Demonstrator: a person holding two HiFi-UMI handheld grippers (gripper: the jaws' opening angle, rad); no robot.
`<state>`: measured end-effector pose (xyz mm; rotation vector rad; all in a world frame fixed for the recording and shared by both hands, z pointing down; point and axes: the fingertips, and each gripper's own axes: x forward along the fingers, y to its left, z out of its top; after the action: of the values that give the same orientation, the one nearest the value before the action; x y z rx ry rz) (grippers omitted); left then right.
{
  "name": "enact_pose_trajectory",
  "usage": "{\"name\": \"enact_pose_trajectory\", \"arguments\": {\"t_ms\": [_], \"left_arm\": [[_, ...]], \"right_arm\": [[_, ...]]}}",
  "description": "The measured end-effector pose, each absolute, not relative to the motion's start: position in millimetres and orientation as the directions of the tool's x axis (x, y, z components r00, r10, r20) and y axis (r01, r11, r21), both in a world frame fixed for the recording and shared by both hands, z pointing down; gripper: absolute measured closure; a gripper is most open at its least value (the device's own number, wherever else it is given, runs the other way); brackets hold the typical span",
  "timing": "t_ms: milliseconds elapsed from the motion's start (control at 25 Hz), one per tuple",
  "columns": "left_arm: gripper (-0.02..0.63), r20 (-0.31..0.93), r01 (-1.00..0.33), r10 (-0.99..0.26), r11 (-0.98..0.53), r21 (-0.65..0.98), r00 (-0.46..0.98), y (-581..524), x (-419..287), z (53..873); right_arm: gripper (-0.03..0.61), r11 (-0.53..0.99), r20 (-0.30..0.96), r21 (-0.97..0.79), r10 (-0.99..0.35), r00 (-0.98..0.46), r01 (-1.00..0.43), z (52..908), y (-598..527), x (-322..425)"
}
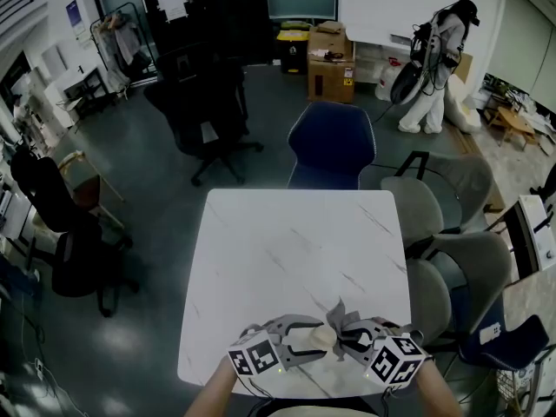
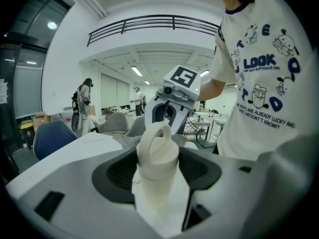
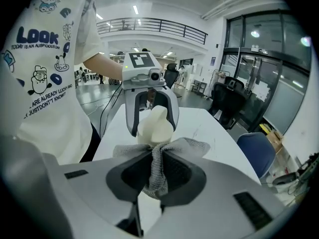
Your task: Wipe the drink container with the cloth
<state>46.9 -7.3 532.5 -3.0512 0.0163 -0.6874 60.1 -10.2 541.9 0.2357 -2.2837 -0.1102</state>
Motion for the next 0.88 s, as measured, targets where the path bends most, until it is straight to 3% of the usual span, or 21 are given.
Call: {"name": "enact_pose_trajectory", "arguments": {"t_ms": [880], "left_arm": [[0.345,0.422,-0.024,-0.021,-1.000,0.002,0.906,-5.7,44.4,539.3]], "right_arm": [[0.531,0.986,0.798,0.064,-0.144,-0.586,-0.154,607.1,-8.9,60.6]]}}
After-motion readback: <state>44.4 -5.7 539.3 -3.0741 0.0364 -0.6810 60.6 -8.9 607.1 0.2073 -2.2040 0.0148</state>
